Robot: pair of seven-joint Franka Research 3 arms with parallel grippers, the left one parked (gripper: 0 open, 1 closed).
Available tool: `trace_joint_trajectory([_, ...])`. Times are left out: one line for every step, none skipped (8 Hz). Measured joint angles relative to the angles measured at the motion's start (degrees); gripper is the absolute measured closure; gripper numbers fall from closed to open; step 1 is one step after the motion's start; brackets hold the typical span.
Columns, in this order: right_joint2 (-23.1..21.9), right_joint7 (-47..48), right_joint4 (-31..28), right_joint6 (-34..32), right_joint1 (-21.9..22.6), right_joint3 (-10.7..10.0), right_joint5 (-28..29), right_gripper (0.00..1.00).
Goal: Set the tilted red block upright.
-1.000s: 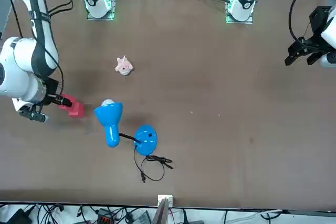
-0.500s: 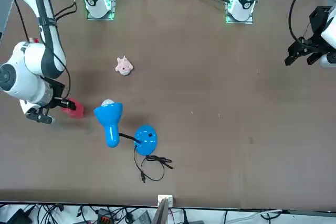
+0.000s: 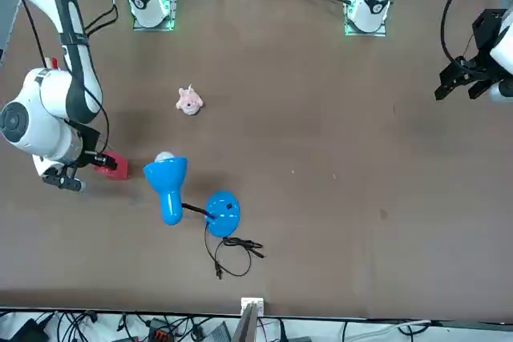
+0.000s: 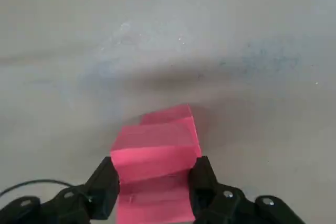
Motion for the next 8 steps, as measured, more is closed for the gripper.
trace_joint_trajectory([0.0, -0.1, 0.0, 0.0, -0.1, -0.1, -0.2, 0.3])
trace_joint_trajectory([0.0, -0.3, 0.0, 0.0, -0.2, -0.2, -0.6, 0.3])
trace_joint_trajectory([0.1, -0.5, 0.0, 0.0, -0.2, -0.2, -0.8, 0.3])
trace_joint_trajectory([0.2, -0.7, 0.0, 0.0, -0.2, -0.2, -0.9, 0.3])
trace_joint_trajectory([0.3, -0.8, 0.0, 0.0, -0.2, -0.2, -0.9, 0.3])
trace_joint_trajectory([0.4, -0.9, 0.0, 0.0, -0.1, -0.2, -0.9, 0.3])
trace_joint_trajectory([0.4, -1.2, 0.0, 0.0, -0.1, -0.2, -1.0, 0.3])
trace_joint_trajectory([0.4, -1.7, 0.0, 0.0, 0.1, -0.2, -1.0, 0.3])
